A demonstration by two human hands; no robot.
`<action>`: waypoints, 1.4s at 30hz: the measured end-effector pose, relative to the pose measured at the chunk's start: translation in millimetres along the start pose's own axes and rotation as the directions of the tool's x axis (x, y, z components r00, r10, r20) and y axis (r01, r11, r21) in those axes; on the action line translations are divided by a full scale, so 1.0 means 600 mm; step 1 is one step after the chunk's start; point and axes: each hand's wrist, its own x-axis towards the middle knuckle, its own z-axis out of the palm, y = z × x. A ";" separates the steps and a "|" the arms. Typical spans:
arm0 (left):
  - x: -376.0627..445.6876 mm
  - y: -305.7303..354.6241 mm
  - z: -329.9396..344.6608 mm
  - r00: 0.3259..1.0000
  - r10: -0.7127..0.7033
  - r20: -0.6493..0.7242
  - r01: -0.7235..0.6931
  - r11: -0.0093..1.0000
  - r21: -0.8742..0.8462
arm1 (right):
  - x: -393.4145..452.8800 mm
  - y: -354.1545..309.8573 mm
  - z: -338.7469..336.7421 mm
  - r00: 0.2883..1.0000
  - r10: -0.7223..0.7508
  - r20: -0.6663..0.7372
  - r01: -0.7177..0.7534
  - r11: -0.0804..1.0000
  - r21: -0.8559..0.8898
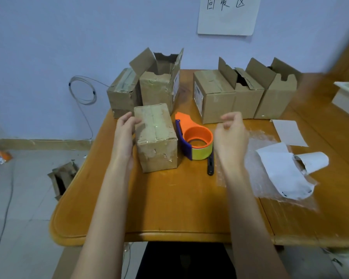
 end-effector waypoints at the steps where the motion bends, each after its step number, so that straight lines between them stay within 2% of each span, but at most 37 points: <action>1: 0.006 0.003 0.001 1.000 0.000 0.003 0.000 1.000 0.017 | 0.015 0.018 -0.004 0.997 0.049 0.053 -0.042 0.992 -0.122; 3: 0.016 0.007 0.007 1.000 -0.022 0.020 0.022 0.999 0.033 | 0.031 0.044 0.001 0.978 0.149 0.147 -0.098 0.946 -0.309; 4: 0.020 0.007 0.010 0.999 -0.041 0.030 0.039 0.999 0.037 | 0.032 0.053 0.007 0.967 0.180 0.179 -0.108 0.931 -0.349; 8: 0.036 0.005 0.015 0.995 -0.083 0.051 0.082 0.996 0.025 | 0.033 0.071 0.021 0.952 0.235 0.197 -0.128 0.889 -0.440; 15: 0.061 0.012 0.019 0.994 -0.080 0.077 0.077 0.996 0.040 | 0.030 0.059 0.028 0.925 0.224 0.306 -0.021 0.836 -0.549; 18: 0.065 0.011 0.017 0.994 -0.079 0.079 0.077 0.996 0.034 | 0.030 0.054 0.030 0.927 0.241 0.286 -0.061 0.852 -0.520; 25: 0.064 0.008 0.013 0.993 -0.070 0.095 0.071 0.997 -0.005 | 0.041 0.040 0.014 0.950 0.240 0.198 -0.170 0.934 -0.315; 30: 0.062 0.006 0.011 0.995 -0.058 0.085 0.059 0.998 -0.016 | 0.040 -0.003 0.000 0.990 0.056 0.127 -0.007 0.932 -0.363; 37: 0.060 0.002 0.014 0.996 -0.035 0.079 0.037 0.999 -0.029 | 0.020 -0.078 0.042 0.954 -0.199 0.224 0.231 0.965 -0.125; 42: 0.061 0.004 0.007 0.999 -0.010 0.044 0.012 0.999 -0.031 | 0.009 -0.120 0.081 0.934 -0.249 0.258 0.273 0.960 -0.061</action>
